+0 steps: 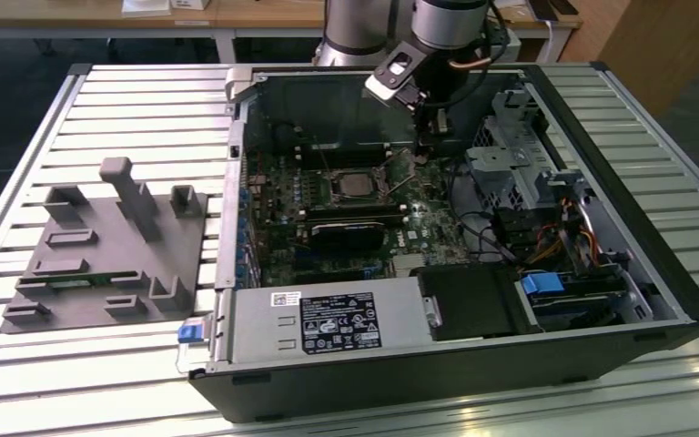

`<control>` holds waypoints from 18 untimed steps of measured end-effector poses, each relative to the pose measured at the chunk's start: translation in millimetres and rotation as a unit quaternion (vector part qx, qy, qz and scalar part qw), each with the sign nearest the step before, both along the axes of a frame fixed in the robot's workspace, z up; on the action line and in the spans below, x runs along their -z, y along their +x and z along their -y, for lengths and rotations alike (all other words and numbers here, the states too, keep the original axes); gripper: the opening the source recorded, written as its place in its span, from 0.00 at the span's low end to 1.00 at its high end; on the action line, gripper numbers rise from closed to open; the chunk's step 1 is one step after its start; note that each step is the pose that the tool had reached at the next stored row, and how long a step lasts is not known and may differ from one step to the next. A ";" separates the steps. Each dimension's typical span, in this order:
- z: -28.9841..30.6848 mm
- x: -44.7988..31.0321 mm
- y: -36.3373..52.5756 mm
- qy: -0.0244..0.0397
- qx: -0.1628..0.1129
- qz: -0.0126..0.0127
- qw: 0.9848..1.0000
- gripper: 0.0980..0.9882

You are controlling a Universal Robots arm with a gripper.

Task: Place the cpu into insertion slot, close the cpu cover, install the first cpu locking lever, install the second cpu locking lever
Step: 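Close the cpu cover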

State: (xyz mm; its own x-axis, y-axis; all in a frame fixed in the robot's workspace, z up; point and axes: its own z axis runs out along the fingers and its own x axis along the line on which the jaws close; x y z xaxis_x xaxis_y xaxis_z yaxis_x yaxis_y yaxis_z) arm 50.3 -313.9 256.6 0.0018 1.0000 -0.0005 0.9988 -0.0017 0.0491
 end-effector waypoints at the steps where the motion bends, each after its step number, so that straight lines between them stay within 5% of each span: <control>1: -0.1 0.3 1.2 0.000 0.000 0.000 1.000 0.01; 12: -1.1 11.2 6.4 0.000 0.000 -0.005 1.000 0.01; 18: -1.1 13.7 -5.0 0.000 0.000 -0.005 1.000 0.01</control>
